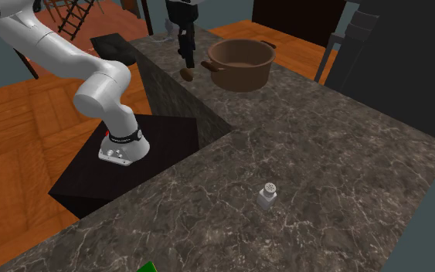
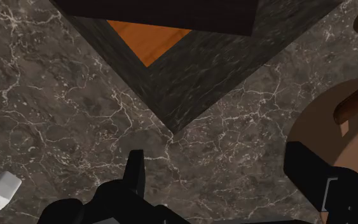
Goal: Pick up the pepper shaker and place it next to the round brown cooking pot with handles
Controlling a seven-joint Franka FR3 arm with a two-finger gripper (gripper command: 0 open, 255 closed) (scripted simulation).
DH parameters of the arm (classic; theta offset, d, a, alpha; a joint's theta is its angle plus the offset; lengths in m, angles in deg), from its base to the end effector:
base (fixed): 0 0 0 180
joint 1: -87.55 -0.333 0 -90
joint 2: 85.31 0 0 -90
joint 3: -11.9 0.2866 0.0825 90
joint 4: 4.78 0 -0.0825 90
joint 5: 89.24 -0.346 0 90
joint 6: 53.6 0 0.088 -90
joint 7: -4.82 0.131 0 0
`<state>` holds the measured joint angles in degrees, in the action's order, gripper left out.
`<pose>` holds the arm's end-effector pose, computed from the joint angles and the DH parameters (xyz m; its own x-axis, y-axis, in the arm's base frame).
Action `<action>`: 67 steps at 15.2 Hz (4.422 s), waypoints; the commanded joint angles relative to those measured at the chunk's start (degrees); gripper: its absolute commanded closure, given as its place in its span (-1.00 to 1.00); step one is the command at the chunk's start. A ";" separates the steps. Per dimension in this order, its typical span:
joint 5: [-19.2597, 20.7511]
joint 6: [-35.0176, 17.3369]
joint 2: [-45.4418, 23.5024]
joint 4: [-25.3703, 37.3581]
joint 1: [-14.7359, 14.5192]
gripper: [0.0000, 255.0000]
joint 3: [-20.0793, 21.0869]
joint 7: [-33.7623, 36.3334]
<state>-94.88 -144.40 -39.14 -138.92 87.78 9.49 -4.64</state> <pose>0.2877 -0.0037 0.5600 0.9894 0.1275 0.0692 0.1350 -0.9837 -0.1186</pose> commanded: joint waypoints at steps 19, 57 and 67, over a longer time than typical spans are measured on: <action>6.03 -20.58 -31.49 8.53 4.52 -1.00 -9.26 -9.38; 1.97 -31.85 -63.44 27.56 9.57 1.00 -13.74 -17.05; 2.83 -26.44 -60.98 30.61 9.36 1.00 -14.04 -16.61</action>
<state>-92.12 -171.69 -100.28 -108.99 97.05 -4.47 -21.14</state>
